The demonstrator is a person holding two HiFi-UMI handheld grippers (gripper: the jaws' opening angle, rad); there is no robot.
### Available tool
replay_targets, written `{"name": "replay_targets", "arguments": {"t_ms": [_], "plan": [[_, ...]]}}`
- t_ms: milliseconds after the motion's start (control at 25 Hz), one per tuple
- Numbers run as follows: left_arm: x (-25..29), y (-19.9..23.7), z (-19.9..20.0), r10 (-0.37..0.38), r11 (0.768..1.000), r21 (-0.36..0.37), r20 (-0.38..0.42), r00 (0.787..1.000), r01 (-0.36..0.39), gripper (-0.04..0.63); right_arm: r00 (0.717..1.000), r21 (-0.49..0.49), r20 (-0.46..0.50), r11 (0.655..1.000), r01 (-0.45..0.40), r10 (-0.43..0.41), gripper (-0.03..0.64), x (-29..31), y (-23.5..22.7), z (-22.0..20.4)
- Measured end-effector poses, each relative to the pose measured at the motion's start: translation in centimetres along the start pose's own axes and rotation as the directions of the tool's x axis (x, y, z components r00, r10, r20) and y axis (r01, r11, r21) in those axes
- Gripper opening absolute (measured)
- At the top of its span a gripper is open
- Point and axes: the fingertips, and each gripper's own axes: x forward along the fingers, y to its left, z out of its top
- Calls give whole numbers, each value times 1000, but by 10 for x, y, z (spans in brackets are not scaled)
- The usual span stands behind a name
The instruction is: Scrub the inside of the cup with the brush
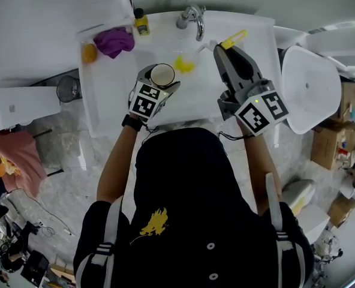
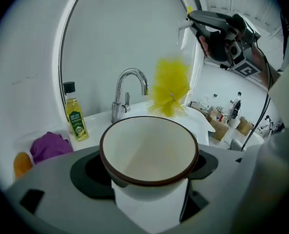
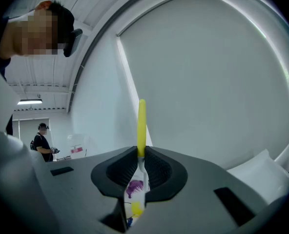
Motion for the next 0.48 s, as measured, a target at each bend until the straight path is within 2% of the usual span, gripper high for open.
{"name": "replay_targets", "arguments": {"t_ms": [160,320,400,480], "plan": [[-2,6,-9,25,1000,-15,19,1000,-24,423,997,17,-37,998,62,-62,68,-8,-25,-25],[6,23,-23,95,995,-37,61,994,-93,423,986,35,-114,992,124,-120,69,-9,-55,-71],[11,27,-39,115,992,-67,57,992,-111,423,972,92,-170,980,178,-161,68,-11,-73,-105],[19,32,-50,119,990,-87,53,991,-115,423,949,172,-236,952,255,-211,69,-10,-99,-143]]}}
